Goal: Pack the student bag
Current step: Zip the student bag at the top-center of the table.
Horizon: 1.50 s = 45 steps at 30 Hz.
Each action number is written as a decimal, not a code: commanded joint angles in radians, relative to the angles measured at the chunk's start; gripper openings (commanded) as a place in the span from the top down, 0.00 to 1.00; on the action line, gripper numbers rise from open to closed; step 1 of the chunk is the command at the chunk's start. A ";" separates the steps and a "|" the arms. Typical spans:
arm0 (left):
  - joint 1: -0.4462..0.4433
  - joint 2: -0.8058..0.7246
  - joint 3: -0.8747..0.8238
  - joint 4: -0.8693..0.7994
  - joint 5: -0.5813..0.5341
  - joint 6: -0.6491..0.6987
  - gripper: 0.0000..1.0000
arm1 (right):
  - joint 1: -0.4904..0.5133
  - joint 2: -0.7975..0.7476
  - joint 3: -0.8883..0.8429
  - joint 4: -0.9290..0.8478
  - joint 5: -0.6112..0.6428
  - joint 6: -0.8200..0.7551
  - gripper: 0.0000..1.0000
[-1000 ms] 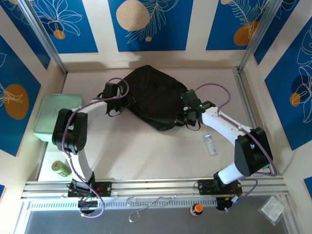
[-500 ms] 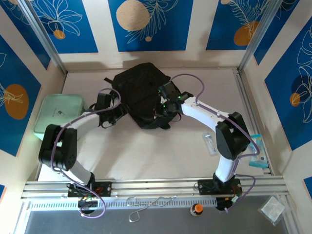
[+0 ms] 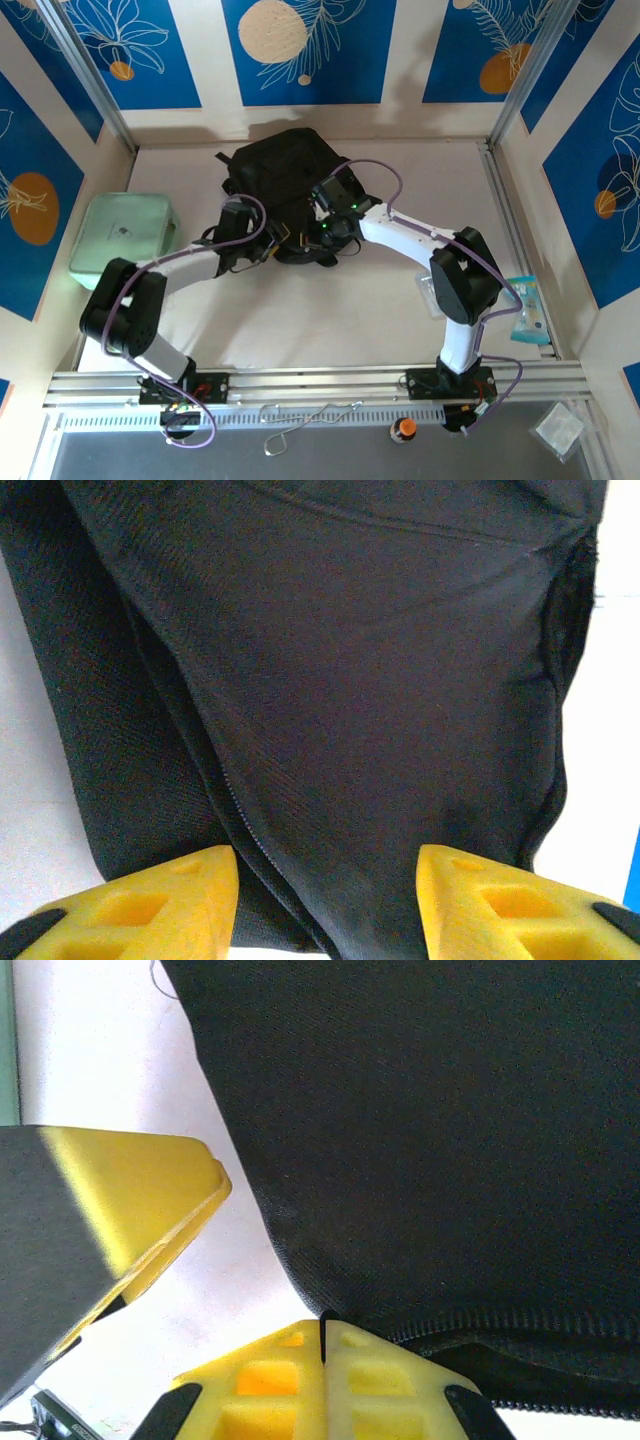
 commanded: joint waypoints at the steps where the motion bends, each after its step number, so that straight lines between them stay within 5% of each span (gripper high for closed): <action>1: -0.012 0.039 0.020 0.048 0.016 -0.042 0.56 | 0.002 -0.040 -0.026 -0.003 -0.017 0.013 1.00; 7: -0.012 0.082 0.039 0.065 0.014 -0.043 0.69 | 0.000 -0.057 -0.049 0.001 -0.011 0.020 1.00; 14: -0.013 0.107 0.050 0.057 -0.039 -0.017 1.00 | -0.014 -0.097 -0.106 0.004 0.021 0.040 1.00; 36: 0.008 0.129 0.059 0.002 -0.045 0.114 1.00 | -0.243 -0.294 -0.288 -0.067 0.223 0.114 1.00; 41: 0.060 0.196 0.250 -0.189 0.028 0.303 1.00 | -0.188 -0.323 -0.353 -0.012 0.194 0.113 1.00; 45: 0.104 0.235 0.362 -0.305 -0.028 0.406 1.00 | -0.105 -0.314 -0.405 0.079 0.135 0.127 1.00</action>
